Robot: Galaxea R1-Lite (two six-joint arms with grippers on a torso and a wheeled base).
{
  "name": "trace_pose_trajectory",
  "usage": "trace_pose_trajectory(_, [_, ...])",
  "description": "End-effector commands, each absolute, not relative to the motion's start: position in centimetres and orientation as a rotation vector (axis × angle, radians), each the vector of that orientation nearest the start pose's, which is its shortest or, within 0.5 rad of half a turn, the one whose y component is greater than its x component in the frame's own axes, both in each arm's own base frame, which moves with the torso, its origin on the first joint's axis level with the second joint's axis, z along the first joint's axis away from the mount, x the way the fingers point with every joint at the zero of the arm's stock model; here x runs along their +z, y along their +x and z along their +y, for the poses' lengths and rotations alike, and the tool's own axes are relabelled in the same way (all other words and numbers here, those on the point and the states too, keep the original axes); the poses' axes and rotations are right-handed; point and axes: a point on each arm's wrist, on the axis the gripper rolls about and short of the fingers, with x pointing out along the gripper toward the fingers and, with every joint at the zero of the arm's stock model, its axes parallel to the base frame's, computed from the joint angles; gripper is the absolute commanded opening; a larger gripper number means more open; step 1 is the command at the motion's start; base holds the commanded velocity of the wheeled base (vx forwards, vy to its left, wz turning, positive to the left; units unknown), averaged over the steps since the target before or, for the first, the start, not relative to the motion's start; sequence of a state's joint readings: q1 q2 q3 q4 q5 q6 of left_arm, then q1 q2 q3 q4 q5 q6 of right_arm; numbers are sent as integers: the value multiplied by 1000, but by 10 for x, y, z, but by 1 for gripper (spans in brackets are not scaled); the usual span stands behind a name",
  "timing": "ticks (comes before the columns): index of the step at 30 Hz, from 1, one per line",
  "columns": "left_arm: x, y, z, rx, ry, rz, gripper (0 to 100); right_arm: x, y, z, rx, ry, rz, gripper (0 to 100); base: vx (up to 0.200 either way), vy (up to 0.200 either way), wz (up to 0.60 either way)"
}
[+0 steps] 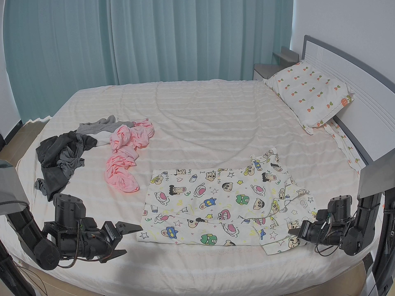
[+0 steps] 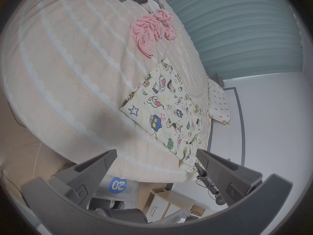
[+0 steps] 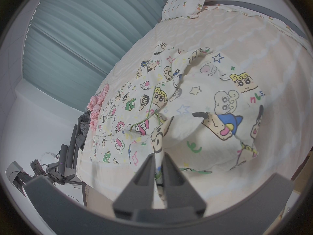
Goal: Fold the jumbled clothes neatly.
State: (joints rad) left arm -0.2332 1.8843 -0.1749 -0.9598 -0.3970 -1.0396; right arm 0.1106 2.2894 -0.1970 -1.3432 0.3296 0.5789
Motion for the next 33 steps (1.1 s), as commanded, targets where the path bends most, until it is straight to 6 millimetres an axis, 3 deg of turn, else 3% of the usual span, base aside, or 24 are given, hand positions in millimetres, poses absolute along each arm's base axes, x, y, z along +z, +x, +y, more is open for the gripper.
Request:
trace_pose_trajectory(1, [33,209,-59,-149,-1018,1006,100,-37,237,32,171,628,884,100,0,0,0])
trace_pose_trajectory(9, [32,209,-59,-148,-1015,1011,100,-19,219,28,167,613,781,100,0,0,0])
trace_pose_trajectory(15, [32,210,-59,-149,-1017,1008,100,16,217,34,170,565,618,100,0,0,0])
trace_pose_trajectory(17, [32,210,-59,-148,-1017,1010,100,19,216,39,196,557,615,100,0,0,0])
trace_pose_trajectory(20, [33,210,-59,-150,-1019,1006,100,21,213,55,254,536,620,100,0,0,0])
trace_pose_trajectory(27, [34,209,-59,-153,-1018,1004,100,15,232,101,334,482,616,100,0,0,0])
trace_pose_trajectory(33, [34,209,-59,-153,-1019,1002,100,16,246,133,356,559,662,100,0,0,0])
